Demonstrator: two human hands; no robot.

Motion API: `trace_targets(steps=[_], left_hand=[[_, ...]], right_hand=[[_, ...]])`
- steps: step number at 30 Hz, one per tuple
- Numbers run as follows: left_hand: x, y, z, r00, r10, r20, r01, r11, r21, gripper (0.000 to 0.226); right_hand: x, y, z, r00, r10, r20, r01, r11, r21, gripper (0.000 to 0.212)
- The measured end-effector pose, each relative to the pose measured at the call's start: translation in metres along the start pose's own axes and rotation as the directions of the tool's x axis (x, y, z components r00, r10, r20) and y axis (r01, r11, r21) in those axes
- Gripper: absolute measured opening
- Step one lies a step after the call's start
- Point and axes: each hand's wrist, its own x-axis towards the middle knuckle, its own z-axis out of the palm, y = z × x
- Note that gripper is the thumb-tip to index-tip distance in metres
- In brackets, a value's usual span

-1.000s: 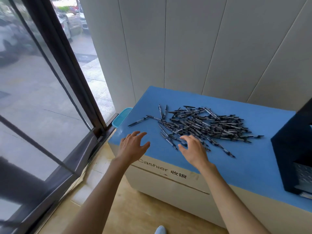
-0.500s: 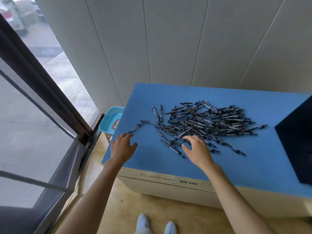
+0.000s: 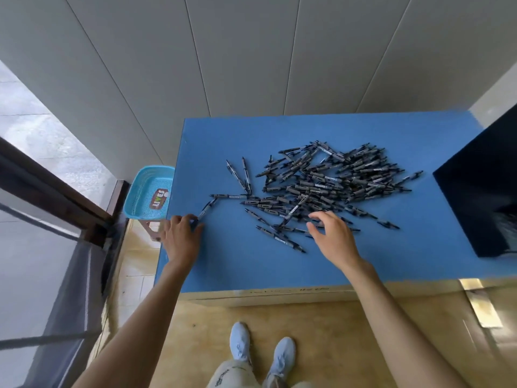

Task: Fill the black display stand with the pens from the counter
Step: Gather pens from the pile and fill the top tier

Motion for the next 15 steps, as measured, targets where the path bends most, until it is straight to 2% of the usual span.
trace_targets(steps=[6, 9, 11, 13, 15], left_hand=[[-0.02, 0.006, 0.015, 0.992, 0.13, -0.007, -0.128, 0.964, -0.235, 0.011], [-0.043, 0.008, 0.022, 0.955, 0.295, 0.018, -0.277, 0.915, -0.292, 0.007], [-0.052, 0.014, 0.028, 0.885, 0.462, 0.048, -0.433, 0.857, -0.278, 0.004], [-0.056, 0.027, 0.037, 0.769, 0.635, 0.073, -0.609, 0.762, -0.22, 0.005], [-0.057, 0.044, 0.043, 0.678, 0.724, 0.125, -0.705, 0.689, -0.166, 0.007]], right_hand=[[-0.002, 0.006, 0.004, 0.999, 0.039, -0.021, -0.038, 0.999, 0.039, 0.031], [-0.006, 0.007, 0.003, 0.997, 0.06, -0.045, -0.058, 0.997, 0.045, 0.029], [-0.009, 0.008, 0.0, 0.996, 0.072, -0.051, -0.07, 0.997, 0.045, 0.029], [-0.013, 0.01, -0.003, 0.995, 0.082, -0.056, -0.08, 0.996, 0.04, 0.029], [-0.015, 0.013, -0.007, 0.993, 0.094, -0.068, -0.091, 0.995, 0.046, 0.03]])
